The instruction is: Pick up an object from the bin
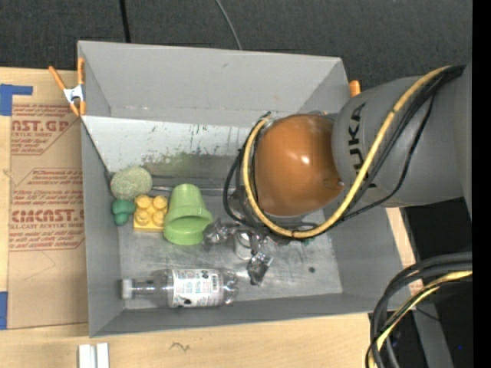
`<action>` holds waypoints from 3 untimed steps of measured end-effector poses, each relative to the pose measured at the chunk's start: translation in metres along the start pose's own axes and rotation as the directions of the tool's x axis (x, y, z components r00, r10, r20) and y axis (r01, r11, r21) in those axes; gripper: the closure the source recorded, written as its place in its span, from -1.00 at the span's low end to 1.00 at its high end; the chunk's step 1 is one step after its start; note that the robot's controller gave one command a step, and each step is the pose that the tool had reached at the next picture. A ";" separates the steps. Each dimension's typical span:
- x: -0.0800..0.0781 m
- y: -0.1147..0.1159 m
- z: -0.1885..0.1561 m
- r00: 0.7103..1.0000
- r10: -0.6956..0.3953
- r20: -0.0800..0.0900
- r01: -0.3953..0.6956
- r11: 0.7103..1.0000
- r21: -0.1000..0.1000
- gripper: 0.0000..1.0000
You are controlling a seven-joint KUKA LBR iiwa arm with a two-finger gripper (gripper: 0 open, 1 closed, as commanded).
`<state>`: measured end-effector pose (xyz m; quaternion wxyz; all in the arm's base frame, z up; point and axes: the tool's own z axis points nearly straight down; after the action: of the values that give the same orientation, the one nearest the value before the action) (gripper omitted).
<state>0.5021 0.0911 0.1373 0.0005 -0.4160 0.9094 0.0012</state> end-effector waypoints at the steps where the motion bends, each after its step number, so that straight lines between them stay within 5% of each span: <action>1: 0.000 0.000 0.000 1.000 0.000 0.000 0.000 1.000 0.000 -1.00; 3: -0.003 0.006 0.058 0.948 -0.318 -0.002 0.318 0.948 -0.002 -1.00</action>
Offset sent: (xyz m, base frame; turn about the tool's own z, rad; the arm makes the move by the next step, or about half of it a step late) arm 0.0160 -0.0059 -0.0673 -0.3578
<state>0.4994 0.0969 0.0792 -0.0007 -0.5571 0.8305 0.0012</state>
